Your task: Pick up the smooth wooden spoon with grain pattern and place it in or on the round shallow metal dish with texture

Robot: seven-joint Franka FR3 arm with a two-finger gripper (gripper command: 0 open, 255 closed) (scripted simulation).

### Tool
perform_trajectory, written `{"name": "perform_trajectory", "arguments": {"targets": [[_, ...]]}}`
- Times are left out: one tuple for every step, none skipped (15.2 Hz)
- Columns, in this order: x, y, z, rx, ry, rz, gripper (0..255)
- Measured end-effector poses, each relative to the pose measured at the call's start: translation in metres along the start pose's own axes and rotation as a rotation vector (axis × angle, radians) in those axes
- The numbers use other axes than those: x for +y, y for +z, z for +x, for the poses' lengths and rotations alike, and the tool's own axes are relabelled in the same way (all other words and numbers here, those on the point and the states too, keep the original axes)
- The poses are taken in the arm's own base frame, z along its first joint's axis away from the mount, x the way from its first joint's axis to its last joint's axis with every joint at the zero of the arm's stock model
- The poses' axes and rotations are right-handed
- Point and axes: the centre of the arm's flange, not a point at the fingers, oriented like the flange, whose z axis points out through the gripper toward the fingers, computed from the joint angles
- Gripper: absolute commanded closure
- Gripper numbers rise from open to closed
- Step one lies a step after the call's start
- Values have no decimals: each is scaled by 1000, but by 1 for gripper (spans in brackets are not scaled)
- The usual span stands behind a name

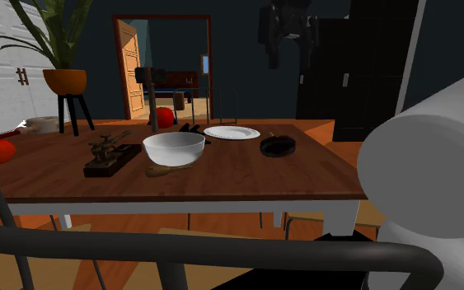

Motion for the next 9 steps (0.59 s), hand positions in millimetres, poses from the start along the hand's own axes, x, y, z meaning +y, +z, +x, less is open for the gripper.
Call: {"name": "perform_trajectory", "arguments": {"targets": [[0,0,0,0,0,0,0],[-4,3,2,-3,17,2,0],[-9,6,5,-7,45,7,0],[-20,10,7,-12,78,11,0],[-30,18,13,-18,115,16,0],[-40,25,19,-24,154,21,0],[-49,29,24,-29,193,27,0],[-59,36,29,-35,232,32,0],[-68,42,38,-40,272,38,0]]}}
